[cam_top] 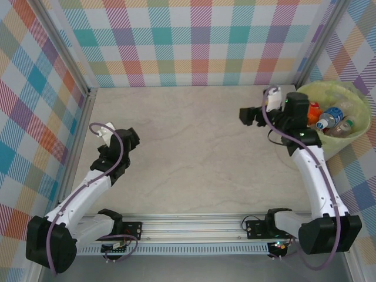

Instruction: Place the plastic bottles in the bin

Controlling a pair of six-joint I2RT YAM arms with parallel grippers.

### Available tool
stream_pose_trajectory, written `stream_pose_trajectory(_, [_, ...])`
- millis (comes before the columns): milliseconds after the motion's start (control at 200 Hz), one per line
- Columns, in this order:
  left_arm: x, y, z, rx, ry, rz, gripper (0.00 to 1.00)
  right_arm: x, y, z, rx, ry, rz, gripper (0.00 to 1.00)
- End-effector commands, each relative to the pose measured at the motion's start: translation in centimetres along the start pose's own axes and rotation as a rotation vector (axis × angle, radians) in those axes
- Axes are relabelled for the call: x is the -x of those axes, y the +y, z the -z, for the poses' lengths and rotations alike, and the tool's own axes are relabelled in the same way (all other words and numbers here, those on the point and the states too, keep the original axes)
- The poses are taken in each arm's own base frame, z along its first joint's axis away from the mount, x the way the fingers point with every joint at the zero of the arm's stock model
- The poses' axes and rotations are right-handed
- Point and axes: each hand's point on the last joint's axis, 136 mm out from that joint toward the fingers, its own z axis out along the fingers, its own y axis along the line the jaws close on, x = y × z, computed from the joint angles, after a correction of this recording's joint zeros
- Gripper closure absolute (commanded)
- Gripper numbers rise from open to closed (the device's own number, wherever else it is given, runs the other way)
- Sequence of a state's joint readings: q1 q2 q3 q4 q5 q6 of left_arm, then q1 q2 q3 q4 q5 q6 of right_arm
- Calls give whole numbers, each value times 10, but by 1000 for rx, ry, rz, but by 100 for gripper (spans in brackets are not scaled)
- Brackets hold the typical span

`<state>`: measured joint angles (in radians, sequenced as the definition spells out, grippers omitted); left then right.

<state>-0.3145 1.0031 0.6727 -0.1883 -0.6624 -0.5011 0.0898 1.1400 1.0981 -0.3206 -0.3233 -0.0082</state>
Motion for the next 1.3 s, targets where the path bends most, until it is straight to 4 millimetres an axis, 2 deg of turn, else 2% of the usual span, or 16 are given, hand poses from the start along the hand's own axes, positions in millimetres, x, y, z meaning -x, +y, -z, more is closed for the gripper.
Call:
stream_pose_trajectory(0, [18, 49, 2, 233, -112, -100, 0, -11, -5, -25, 6, -105, 13, 0])
stream_pose_trajectory(155, [3, 71, -11, 297, -122, -124, 0, -94, -52, -57, -196, 42, -56, 0])
stream_pose_trajectory(230, [-6, 78, -23, 304, -119, -140, 0, -127, -61, -68, -212, 84, 9, 0])
stream_pose_trajectory(305, [-19, 75, -43, 238, -77, -145, 0, -152, -62, -78, -188, 123, 61, 0])
stream_pose_trajectory(405, [-34, 53, -68, 77, -32, -151, 0, -173, -68, -90, -183, 187, 77, 0])
stream_pose_trajectory(490, [-43, 30, -84, -44, -30, -185, 0, -182, -70, -99, -165, 188, 79, 0])
stream_pose_trajectory(640, [-50, -6, -101, -207, -44, -252, 0, -176, -71, -106, -150, 170, 98, 0])
stream_pose_trajectory(755, [-72, -24, -107, -323, -2, -309, 0, -174, -74, -104, -160, 147, 115, 0])
stream_pose_trajectory(795, [-84, -24, -108, -352, -9, -319, 0, -172, -75, -102, -167, 128, 121, 0])
stream_pose_trajectory(855, [-79, -21, -103, -347, -50, -297, 0, -170, -78, -99, -178, 101, 121, 0])
stream_pose_trajectory(935, [-73, -8, -109, -252, -63, -264, 0, -167, -83, -94, -196, 53, 122, 0])
stream_pose_trajectory(1030, [-74, -10, -109, -213, -60, -291, 0, -168, -97, -84, -233, 0, 79, 0])
stream_pose_trajectory(1065, [-73, -9, -110, -211, -66, -288, 0, -161, -104, -79, -250, -60, 34, 0])
stream_pose_trajectory(1165, [-73, -9, -110, -210, -63, -289, 0, -169, -120, -64, -279, -162, -39, 0])
stream_pose_trajectory(1220, [-73, -9, -109, -210, -64, -289, 0, -170, -121, -64, -271, -187, -37, 0])
stream_pose_trajectory(1295, [-73, -9, -109, -210, -65, -289, 0, -173, -118, -74, -234, -113, -40, 0])
